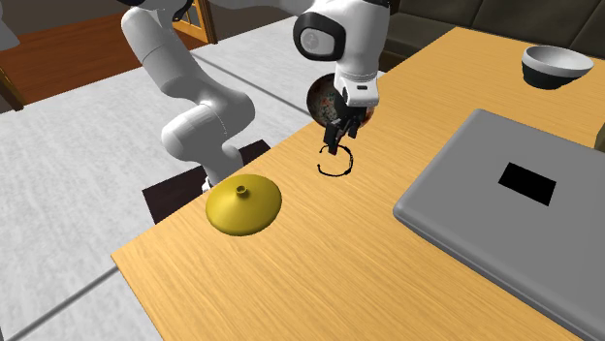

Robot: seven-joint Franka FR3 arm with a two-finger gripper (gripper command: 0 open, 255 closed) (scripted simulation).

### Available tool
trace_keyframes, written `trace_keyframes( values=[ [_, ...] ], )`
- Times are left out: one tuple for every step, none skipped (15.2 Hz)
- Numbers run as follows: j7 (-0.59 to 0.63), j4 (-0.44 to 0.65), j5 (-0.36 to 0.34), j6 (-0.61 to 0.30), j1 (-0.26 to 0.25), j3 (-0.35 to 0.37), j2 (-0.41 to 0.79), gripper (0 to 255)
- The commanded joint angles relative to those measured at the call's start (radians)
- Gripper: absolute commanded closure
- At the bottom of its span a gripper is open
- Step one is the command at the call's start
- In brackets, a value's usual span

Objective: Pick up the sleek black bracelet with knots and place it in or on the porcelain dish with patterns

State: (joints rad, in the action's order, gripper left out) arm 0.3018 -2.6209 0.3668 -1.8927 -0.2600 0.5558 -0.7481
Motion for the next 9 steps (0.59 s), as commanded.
trace_keyframes(
  values=[
    [0.0,-0.002,0.001,-0.002,-0.001,0.001,0.0,0],
    [0.0,-0.002,0.001,-0.002,-0.001,0.001,0.0,0],
    [0.0,-0.002,0.001,-0.002,-0.001,0.001,0.0,0],
    [0.0,-0.002,0.001,-0.002,-0.001,0.001,0.0,0],
    [0.0,-0.002,0.001,-0.002,-0.001,0.001,0.0,0],
    [0.0,-0.002,0.001,-0.002,-0.001,0.001,0.0,255],
    [0.0,-0.002,0.001,-0.002,-0.001,0.001,0.0,255],
    [0.0,-0.002,0.001,-0.002,-0.001,0.0,0.0,255],
    [-0.001,-0.003,0.001,-0.002,-0.001,0.0,-0.001,255]
  ],
)
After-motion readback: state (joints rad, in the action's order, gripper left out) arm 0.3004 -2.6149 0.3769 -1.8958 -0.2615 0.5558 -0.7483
